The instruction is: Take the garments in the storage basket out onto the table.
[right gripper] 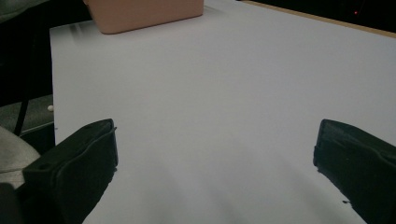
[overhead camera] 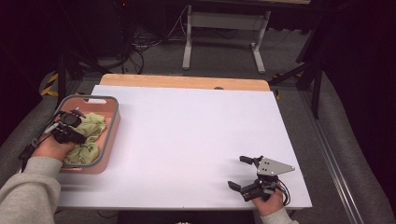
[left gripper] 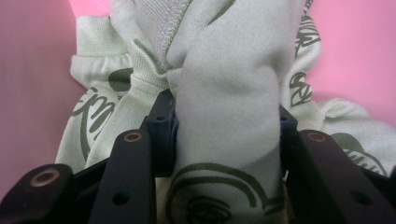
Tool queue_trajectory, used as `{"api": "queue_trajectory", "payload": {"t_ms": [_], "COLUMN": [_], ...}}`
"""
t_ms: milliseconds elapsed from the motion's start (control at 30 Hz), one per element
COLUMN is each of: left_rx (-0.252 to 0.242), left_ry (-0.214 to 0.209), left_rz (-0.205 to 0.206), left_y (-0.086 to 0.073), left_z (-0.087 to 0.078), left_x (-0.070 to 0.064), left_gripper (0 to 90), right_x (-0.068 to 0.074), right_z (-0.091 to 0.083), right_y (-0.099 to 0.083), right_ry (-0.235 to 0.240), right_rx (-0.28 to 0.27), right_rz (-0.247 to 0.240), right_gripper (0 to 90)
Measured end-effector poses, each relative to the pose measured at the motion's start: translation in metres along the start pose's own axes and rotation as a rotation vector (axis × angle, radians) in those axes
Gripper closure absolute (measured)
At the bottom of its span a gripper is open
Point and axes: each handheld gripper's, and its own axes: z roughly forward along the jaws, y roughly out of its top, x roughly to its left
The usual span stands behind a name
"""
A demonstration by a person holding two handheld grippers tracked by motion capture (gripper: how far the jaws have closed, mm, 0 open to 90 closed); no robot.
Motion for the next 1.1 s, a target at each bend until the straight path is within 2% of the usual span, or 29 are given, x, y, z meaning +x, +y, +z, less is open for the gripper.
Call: {"api": "queue_trajectory", "payload": {"t_ms": [267,700,900,1100], "left_rx": [-0.058,-0.191,-0.271,-0.364], "left_ry": [0.000,-0.008,-0.015,0.012], "left_rz": [-0.013,-0.053,-0.084,-0.088], "left_y": [-0.004,-0.011,-0.015,-0.021], "left_z": [-0.010,-0.033,-0.044,-0.054], "left_x": [0.002,0.006,0.008,0.005], "left_gripper": [58.7,58.8,58.8,58.7], "right_x": [0.000,0.000,0.000,0.000], "right_z": [0.000,0.000,0.000,0.000], "right_y": [0.000,0.000,0.000,0.000], "right_ry": [-0.001,0.000,0.000,0.000], "right_rx": [0.000,-0.001,-0.002,-0.001], "right_rz": [0.000,-0.001,-0.001,-0.001], "right_gripper": [0.5,0.5,0.5,0.5]}}
